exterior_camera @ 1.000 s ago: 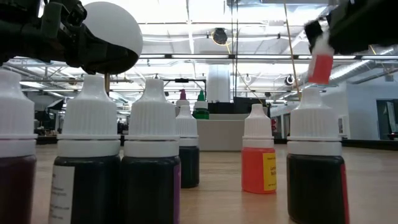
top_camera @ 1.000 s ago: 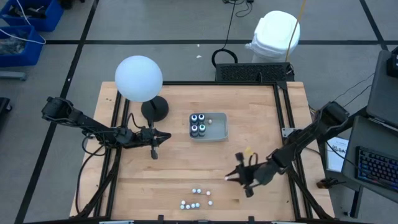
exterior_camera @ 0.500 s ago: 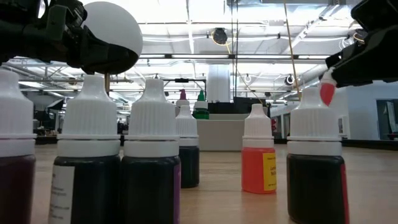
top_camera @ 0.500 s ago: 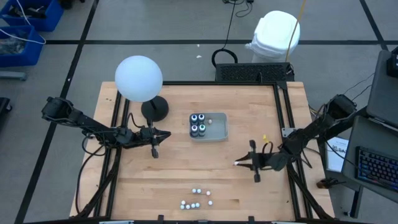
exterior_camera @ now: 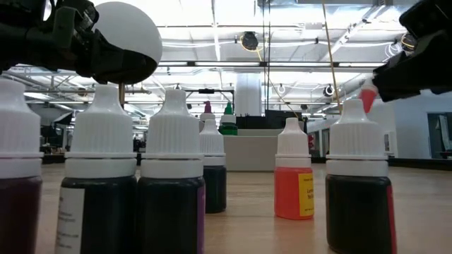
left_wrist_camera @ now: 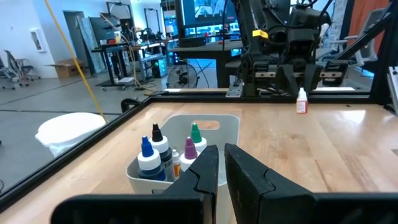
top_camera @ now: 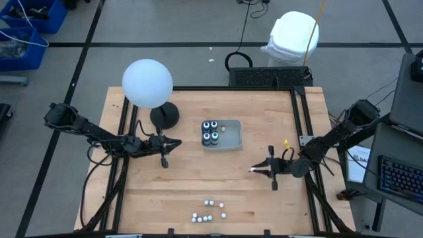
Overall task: Pick & Place food coloring
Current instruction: Put the top right small yellow food coloring bottle into the gray bin
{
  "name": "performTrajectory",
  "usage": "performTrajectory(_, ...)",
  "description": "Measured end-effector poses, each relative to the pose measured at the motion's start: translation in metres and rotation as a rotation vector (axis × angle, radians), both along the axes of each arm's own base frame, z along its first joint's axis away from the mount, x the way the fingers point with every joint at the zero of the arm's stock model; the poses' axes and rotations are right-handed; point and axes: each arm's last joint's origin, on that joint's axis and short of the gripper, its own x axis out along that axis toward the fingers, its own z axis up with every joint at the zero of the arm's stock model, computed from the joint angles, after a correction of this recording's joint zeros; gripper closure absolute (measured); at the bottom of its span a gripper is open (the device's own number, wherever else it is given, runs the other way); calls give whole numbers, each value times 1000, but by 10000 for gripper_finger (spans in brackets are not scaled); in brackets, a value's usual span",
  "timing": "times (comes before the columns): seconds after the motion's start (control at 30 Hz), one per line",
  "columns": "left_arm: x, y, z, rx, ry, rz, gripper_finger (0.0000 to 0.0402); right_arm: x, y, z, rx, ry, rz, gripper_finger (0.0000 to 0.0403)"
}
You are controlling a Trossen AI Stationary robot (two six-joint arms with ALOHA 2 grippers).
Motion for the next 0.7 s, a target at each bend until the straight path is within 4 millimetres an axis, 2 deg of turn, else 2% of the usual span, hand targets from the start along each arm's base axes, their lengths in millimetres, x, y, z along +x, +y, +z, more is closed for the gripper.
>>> performTrajectory(0.2,0,0,0,-32,-7,0,364,16,-1,24,-39,-130,19,358)
performTrajectory(0.37,0,0,0,-33,-7,0,364,44,-8,49,-103,-104,14,358)
performTrajectory(0.53,0,0,0,-35,-8,0,364,69,-26,71,-158,13,-82,358)
performTrajectory(0.7,0,0,0,-35,-8,0,364,82,-48,86,-144,2,-155,358)
